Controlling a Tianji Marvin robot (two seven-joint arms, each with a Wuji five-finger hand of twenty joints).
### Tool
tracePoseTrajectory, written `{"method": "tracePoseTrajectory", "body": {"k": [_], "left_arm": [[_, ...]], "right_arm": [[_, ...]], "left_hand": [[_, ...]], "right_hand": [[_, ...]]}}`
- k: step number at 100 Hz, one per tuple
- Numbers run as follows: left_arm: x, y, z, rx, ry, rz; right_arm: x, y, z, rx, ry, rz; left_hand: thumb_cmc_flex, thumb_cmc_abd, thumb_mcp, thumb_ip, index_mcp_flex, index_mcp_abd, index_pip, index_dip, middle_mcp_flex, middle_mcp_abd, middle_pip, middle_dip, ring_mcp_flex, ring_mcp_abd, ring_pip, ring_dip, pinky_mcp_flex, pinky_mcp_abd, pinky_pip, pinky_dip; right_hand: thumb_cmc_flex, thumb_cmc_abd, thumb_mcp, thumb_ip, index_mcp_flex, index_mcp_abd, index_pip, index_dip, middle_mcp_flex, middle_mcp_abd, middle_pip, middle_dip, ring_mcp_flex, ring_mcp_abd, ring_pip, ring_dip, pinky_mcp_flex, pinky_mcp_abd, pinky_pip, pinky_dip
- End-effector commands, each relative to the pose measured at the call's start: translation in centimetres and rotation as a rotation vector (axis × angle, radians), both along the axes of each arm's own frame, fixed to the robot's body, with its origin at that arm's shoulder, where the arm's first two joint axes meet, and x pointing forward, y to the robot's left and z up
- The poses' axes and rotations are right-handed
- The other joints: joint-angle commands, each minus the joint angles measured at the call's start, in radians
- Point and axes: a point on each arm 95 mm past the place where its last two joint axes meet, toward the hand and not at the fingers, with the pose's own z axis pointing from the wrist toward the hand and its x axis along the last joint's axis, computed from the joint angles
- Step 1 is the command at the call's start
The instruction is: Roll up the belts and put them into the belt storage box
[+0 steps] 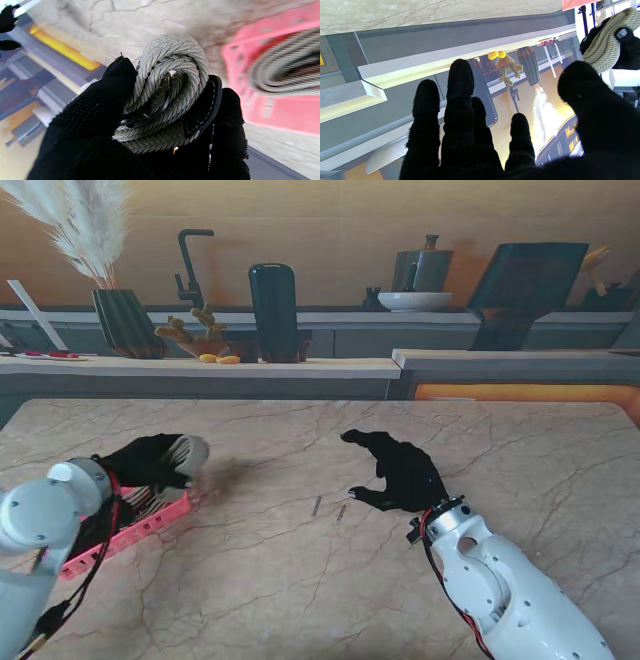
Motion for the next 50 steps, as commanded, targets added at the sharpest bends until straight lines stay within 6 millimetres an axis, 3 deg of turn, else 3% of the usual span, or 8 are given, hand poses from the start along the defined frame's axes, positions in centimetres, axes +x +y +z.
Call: {"method": "tracePoseTrajectory", "body": {"k": [1,18,25,34,50], "left_arm": [[-0.5,1.4,-0.2,0.056,0.023,0.017],[-1.6,4.2,-1.4,0.164,0.07,0.088],[-2.3,5.3,-2.1,0.212,0.082,0.127],[-3.3,6.4,-2.7,0.285,0.092,0.166],[-4.5,7.6,-3.7,0.35,0.085,0.243]], "right_arm": [[0.0,0.2,-0.2,-0.005,0.007,0.004],[0.1,0.4,-0.3,-0.004,0.02,0.006],[0.1,0.4,-0.4,-0.009,0.027,0.008],[0.1,0.5,-0.5,-0.012,0.033,0.01],[0.2,0.5,-0.6,-0.013,0.041,0.012]], "left_hand": [[0.121,0.241,0.082,0.09,0.07,-0.039,0.033,0.023,0.08,-0.003,0.111,0.034,0.011,-0.113,0.072,0.022,-0.013,-0.012,0.023,0.02],[0.125,0.222,0.1,0.096,0.097,-0.036,0.023,0.046,0.102,0.016,0.102,0.035,0.025,-0.072,0.095,0.044,-0.014,0.015,0.068,0.063],[0.106,0.194,0.155,0.092,0.129,-0.022,0.017,0.048,0.131,0.039,0.118,0.044,0.046,-0.033,0.153,0.074,-0.005,0.051,0.145,0.122],[0.089,0.168,0.205,0.085,0.155,-0.012,0.013,0.051,0.157,0.057,0.121,0.048,0.076,0.016,0.223,0.11,0.048,0.054,0.27,0.198],[0.085,0.161,0.224,0.077,0.16,-0.002,0.011,0.059,0.161,0.076,0.111,0.052,0.134,0.01,0.339,0.162,0.152,0.017,0.445,0.262]], "right_hand": [[-0.029,0.037,0.024,0.045,-0.026,-0.008,-0.02,-0.009,-0.002,0.01,-0.016,0.004,-0.015,0.001,0.004,-0.002,-0.013,-0.008,-0.004,0.023],[-0.028,0.038,0.026,0.045,-0.023,-0.01,-0.017,-0.013,0.0,0.012,-0.015,0.004,-0.015,0.003,0.005,-0.002,-0.014,-0.006,-0.003,0.024],[-0.029,0.039,0.026,0.045,-0.024,-0.009,-0.017,-0.015,0.001,0.011,-0.015,0.003,-0.016,0.004,0.006,-0.002,-0.015,-0.005,-0.003,0.024],[-0.029,0.039,0.027,0.045,-0.023,-0.013,-0.015,-0.016,0.001,0.012,-0.016,0.003,-0.015,0.005,0.006,-0.002,-0.015,-0.005,-0.003,0.024],[-0.029,0.039,0.03,0.045,-0.021,-0.018,-0.007,-0.017,0.005,0.012,-0.016,0.002,-0.014,0.006,0.006,-0.002,-0.015,-0.004,-0.002,0.024]]}}
